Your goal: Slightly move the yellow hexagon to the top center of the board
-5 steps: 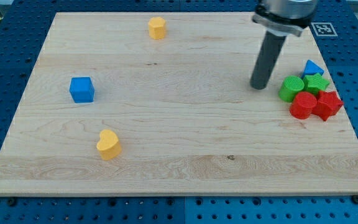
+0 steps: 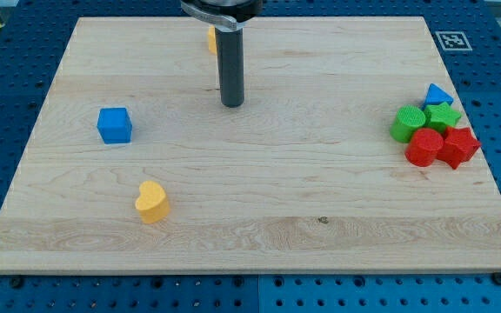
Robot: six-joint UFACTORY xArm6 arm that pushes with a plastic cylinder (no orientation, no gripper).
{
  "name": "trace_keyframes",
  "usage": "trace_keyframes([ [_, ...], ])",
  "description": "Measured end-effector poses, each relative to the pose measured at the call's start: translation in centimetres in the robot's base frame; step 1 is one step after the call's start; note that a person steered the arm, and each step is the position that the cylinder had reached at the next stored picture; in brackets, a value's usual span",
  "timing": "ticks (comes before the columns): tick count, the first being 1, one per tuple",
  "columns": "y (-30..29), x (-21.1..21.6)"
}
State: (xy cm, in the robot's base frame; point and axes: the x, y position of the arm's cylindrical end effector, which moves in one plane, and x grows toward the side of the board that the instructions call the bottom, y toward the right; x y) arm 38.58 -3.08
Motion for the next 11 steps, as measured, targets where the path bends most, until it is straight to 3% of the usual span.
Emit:
trace_keyframes([
  [7, -1.4, -2.0],
  [11, -5.4, -9.1],
])
